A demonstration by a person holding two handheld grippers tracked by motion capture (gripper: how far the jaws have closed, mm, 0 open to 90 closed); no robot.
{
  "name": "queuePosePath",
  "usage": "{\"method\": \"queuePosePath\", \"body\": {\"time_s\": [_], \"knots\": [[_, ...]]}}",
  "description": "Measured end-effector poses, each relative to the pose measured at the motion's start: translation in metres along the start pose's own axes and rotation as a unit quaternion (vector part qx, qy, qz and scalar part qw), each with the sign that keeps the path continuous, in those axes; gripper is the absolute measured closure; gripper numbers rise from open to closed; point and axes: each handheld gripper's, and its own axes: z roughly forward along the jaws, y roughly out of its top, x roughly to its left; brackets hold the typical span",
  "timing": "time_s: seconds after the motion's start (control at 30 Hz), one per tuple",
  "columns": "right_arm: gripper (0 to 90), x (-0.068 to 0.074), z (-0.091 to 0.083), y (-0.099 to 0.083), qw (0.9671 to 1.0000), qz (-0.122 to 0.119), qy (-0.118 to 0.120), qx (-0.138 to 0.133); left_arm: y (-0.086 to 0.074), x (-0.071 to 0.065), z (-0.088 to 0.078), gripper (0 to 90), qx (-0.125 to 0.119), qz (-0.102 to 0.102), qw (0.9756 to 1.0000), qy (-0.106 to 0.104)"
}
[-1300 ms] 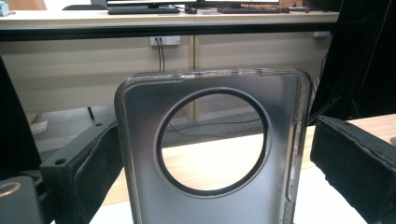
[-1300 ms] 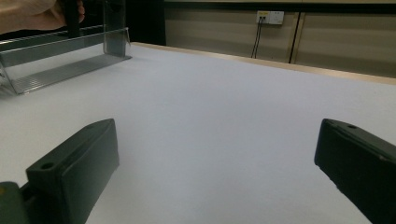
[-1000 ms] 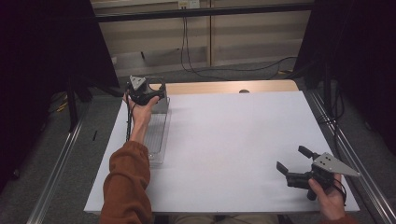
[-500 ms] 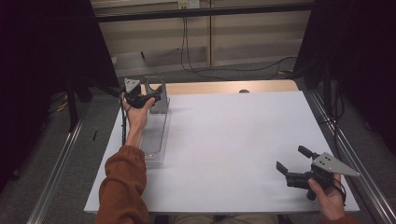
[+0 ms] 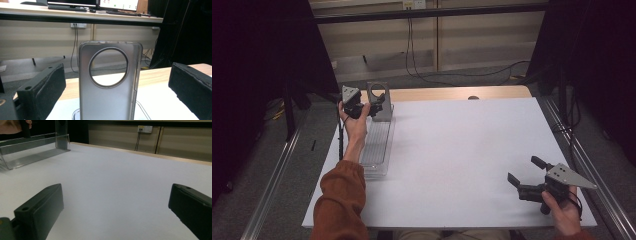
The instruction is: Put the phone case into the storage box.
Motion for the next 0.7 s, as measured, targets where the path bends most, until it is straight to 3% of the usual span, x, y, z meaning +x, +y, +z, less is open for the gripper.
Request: {"method": "queuePosePath", "body": {"time_s": [0.4, 0.53, 0.7], "knots": [[0.0, -0.001, 0.002, -0.001, 1.0, 0.001, 0.006, 0.002, 0.002, -0.008, -0.016, 1.6, -0.004, 0.01, 0.9998, -0.019], [0.0, -0.003, 0.003, -0.001, 1.0, 0.001, 0.006, 0.003, 0.001, -0.016, -0.021, 1.9, -0.008, 0.023, 0.9993, -0.027], [0.0, -0.002, 0.006, -0.001, 1.0, 0.002, 0.007, 0.004, -0.002, -0.022, -0.027, 1.9, -0.009, 0.013, 0.9989, -0.045]]}}
